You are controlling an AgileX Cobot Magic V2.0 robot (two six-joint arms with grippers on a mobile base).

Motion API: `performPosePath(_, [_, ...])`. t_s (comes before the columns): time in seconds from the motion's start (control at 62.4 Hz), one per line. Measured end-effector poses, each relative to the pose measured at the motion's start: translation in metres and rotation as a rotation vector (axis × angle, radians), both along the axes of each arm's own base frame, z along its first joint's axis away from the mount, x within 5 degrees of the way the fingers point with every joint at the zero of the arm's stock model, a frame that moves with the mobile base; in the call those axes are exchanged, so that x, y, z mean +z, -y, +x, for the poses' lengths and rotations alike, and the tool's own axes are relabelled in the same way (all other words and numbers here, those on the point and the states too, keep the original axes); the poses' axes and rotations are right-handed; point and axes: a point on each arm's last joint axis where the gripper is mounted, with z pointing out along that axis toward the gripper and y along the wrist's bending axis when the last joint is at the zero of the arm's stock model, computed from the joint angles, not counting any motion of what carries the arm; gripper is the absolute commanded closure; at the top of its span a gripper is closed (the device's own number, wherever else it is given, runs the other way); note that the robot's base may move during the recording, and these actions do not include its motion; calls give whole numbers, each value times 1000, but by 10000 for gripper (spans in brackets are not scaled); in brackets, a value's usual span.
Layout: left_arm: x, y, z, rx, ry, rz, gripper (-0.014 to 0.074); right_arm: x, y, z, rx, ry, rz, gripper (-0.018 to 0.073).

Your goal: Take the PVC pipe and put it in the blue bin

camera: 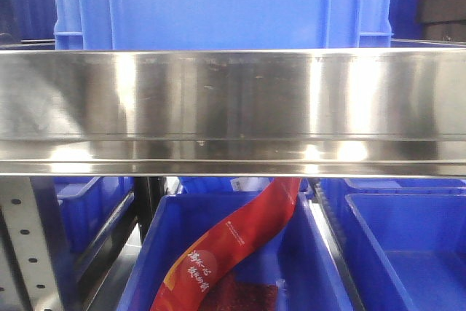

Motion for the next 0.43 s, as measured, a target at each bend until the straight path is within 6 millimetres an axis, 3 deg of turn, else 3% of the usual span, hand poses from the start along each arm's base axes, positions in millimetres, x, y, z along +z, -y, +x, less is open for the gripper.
performPosePath(0.433, [0, 0, 0, 1, 2, 2, 707, 0, 0, 0, -1, 0, -3, 727])
